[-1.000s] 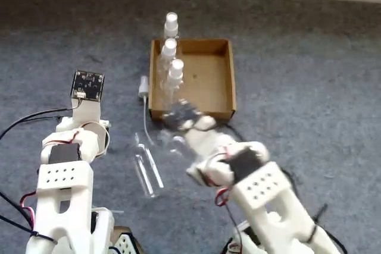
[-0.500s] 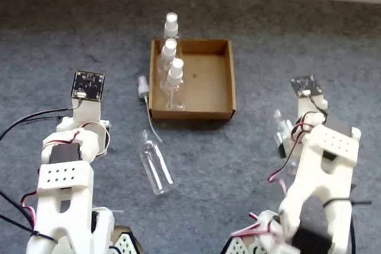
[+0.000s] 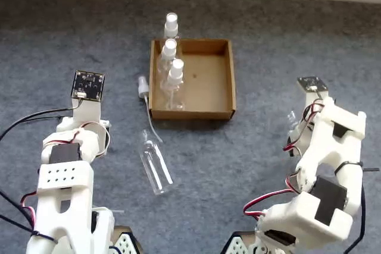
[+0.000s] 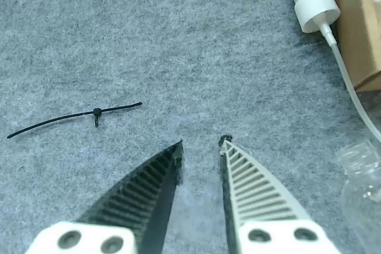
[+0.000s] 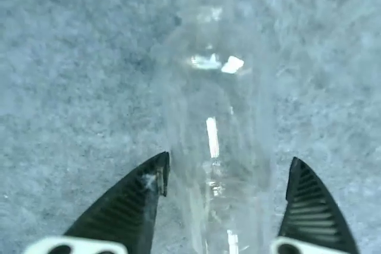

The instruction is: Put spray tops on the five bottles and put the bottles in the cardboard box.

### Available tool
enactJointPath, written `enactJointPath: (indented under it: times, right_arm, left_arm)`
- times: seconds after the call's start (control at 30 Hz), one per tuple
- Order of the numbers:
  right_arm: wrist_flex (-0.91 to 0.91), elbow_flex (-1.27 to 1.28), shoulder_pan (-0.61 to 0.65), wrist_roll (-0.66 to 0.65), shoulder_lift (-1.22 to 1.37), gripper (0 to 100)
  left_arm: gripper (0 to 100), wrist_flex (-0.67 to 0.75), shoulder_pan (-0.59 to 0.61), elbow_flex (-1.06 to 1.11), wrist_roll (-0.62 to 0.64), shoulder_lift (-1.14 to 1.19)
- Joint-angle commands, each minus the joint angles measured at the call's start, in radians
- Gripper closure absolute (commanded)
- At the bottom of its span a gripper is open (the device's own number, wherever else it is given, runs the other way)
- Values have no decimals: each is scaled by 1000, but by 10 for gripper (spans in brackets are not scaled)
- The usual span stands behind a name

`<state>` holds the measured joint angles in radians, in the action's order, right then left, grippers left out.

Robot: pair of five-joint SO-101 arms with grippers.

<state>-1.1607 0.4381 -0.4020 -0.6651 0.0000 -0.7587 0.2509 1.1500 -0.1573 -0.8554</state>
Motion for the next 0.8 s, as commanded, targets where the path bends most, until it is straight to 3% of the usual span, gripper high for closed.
enactJointPath:
  times: [0.0, 0.23, 0.6, 0.77]
  right_arm:
    - [-36, -131, 67, -9, -7, 740]
    - [-134, -384, 134, -11, 188, 740]
    - [-217, -661, 111, -12, 427, 745]
    - [-263, -664, 110, -43, 427, 851]
  left_arm:
    - [894, 12, 10, -5, 2, -7]
    - [894, 12, 10, -5, 2, -7]
    - [894, 14, 10, -4, 2, -7]
    - [894, 14, 10, -4, 2, -5]
